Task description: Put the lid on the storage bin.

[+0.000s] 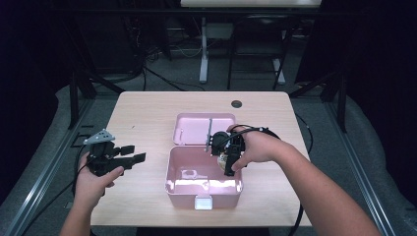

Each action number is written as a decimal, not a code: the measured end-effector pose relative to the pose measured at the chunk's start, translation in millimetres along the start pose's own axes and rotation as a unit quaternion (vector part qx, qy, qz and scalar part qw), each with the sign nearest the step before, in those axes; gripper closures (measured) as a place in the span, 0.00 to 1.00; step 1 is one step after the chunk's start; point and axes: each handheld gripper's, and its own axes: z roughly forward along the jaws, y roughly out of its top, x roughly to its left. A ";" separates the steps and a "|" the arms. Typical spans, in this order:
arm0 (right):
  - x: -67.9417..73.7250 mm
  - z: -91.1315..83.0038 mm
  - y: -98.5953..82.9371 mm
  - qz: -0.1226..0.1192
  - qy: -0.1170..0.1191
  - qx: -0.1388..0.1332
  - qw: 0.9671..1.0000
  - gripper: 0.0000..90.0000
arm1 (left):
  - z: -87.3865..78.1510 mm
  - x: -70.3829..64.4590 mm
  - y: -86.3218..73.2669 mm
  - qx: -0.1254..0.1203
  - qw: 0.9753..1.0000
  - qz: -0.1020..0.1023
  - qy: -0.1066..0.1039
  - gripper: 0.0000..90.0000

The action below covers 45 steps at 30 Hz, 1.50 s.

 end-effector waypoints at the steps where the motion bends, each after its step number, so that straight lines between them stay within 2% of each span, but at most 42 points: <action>1: 0.2 0.3 0.4 -0.002 0.000 0.000 1.000 0.22 | 0.0 -0.1 0.0 0.000 1.000 0.000 0.000 0.44; 19: 5.1 9.5 6.4 -0.019 -0.003 0.010 1.000 0.22 | -0.5 -0.1 0.3 -0.001 1.000 0.002 0.000 0.44; 23: 5.2 14.0 6.1 -0.013 0.007 0.005 1.000 0.22 | 0.1 -0.3 0.2 0.000 1.000 0.002 -0.001 0.44; 32: 4.9 24.0 5.9 -0.030 0.000 0.022 0.999 0.22 | 1.0 0.4 -0.2 0.001 1.000 0.000 0.000 0.44; 35: 4.4 26.6 5.8 -0.028 0.004 0.014 1.000 0.22 | 1.0 0.3 -0.1 0.001 1.000 0.001 0.000 0.44; 45: 5.8 36.1 4.8 -0.041 0.005 0.018 0.999 0.22 | 2.1 0.2 -0.3 0.004 1.000 0.002 -0.001 0.44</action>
